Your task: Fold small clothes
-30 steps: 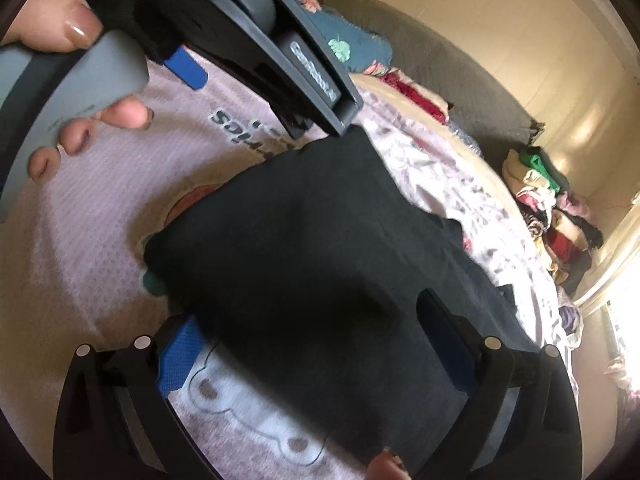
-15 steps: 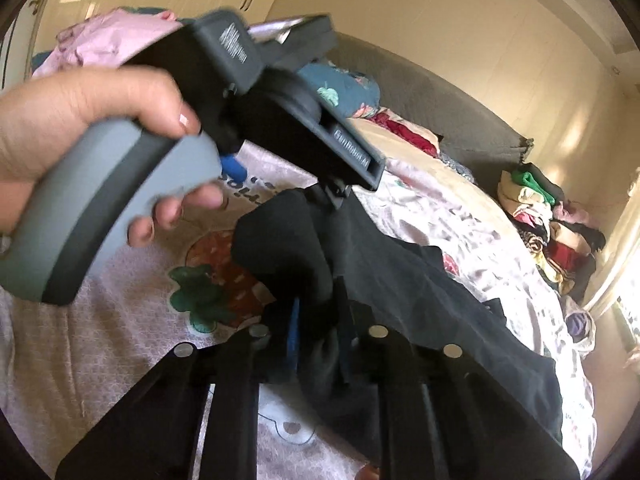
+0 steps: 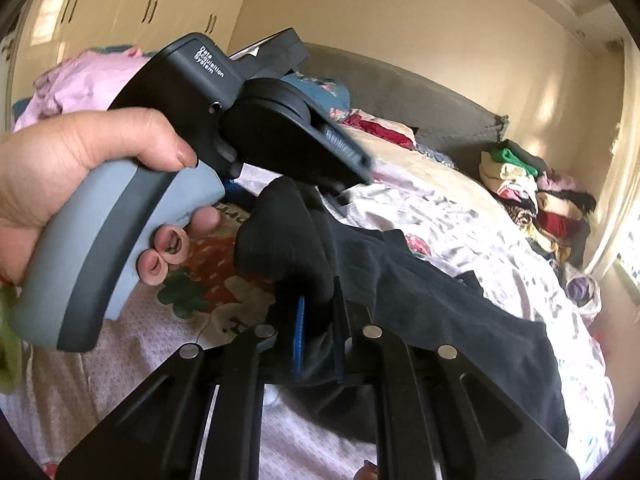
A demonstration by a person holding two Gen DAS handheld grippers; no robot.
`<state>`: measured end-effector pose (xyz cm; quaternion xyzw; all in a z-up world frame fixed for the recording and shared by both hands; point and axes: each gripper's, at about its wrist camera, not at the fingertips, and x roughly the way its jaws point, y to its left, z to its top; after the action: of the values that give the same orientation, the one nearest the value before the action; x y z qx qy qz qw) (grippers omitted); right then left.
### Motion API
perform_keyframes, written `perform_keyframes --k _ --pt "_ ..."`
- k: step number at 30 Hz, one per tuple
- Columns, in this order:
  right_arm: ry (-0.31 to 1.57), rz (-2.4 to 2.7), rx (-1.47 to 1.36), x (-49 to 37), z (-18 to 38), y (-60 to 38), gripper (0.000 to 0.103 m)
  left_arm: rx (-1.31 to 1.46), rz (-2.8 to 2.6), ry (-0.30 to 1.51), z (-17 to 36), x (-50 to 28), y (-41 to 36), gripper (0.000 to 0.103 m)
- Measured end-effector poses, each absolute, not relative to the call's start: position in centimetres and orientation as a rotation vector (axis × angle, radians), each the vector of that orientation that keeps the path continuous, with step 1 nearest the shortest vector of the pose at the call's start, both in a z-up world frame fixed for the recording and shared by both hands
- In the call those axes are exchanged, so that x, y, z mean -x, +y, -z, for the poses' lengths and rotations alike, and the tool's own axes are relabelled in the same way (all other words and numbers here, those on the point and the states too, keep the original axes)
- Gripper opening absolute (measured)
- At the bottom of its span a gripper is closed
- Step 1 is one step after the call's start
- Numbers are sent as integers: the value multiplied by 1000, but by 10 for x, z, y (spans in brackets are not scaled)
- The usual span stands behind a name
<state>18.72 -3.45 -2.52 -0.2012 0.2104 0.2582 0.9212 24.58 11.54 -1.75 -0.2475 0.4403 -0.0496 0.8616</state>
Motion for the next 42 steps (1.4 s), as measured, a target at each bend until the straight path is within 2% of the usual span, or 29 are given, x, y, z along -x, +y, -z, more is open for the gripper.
perform_keyframes --k 3,7,21,42 --pt "412 -518 377 -180 20 -49 8 498 113 892 7 -243 101 30" --pt "404 -492 322 -178 14 -72 8 478 135 862 -9 -242 83 21" --pt "438 -409 125 -178 -1 -151 7 352 201 843 -48 -252 1 20" --pt "553 -301 -95 -194 12 -235 7 279 298 915 -31 -282 -103 17"
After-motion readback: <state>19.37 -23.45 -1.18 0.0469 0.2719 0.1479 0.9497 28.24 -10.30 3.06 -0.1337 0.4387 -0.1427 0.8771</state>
